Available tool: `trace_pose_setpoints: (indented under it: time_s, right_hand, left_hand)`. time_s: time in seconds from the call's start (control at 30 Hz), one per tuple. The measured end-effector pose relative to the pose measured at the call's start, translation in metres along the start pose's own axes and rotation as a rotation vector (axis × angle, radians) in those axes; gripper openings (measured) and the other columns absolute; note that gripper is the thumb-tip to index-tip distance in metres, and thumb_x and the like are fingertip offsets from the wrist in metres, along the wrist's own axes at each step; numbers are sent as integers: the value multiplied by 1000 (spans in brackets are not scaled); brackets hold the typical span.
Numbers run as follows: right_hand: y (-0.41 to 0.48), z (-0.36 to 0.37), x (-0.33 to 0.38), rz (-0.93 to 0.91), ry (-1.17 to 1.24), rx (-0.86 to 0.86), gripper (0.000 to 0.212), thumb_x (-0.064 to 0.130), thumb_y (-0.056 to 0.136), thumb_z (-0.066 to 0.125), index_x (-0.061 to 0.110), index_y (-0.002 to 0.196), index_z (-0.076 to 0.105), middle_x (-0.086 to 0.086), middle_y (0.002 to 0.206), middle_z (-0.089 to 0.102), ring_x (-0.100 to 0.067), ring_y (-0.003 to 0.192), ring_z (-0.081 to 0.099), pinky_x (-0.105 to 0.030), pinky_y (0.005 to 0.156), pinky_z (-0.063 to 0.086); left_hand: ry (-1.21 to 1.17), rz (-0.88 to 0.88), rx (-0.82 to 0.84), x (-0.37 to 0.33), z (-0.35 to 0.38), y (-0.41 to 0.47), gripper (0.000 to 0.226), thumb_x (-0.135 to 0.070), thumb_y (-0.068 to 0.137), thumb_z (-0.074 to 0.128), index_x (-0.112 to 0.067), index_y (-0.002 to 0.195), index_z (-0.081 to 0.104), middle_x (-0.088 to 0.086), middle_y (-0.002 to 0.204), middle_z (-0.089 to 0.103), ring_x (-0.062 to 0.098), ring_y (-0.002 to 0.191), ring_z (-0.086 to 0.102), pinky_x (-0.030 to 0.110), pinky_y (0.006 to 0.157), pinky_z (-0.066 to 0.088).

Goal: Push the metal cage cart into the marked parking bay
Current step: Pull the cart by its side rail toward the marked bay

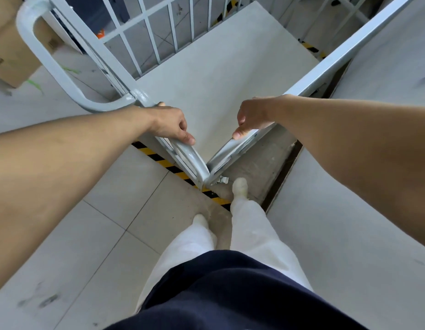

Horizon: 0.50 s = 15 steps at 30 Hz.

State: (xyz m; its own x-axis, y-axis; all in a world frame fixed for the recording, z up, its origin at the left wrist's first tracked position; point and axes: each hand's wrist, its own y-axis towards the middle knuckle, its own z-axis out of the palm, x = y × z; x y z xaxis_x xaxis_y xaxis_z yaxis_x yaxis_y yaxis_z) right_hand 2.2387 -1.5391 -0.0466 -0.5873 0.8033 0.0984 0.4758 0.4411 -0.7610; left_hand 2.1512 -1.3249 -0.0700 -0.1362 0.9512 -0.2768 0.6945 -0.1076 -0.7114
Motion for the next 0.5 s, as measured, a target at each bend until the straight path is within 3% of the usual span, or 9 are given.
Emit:
trace_pose_setpoints:
  time_s: [0.2,0.5]
  right_hand:
    - [-5,4,5,6,33,-32,65,57,85,59,-2,112,66,-16,120,64,-34,115,56,-43,99,43]
    - [-6,7,13,4,52,-44,59,57,84,59,4,109,68,-4,105,61,-28,105,54,-44,101,43]
  left_hand:
    - [-13,20,-25,8,2,2,53,-67,78,58,-16,78,71,4,85,64,26,108,36,33,80,37]
    - [-3,44,-43,12,4,-4,51,-66,79,58,-19,59,58,0,67,53,23,102,35,34,81,36]
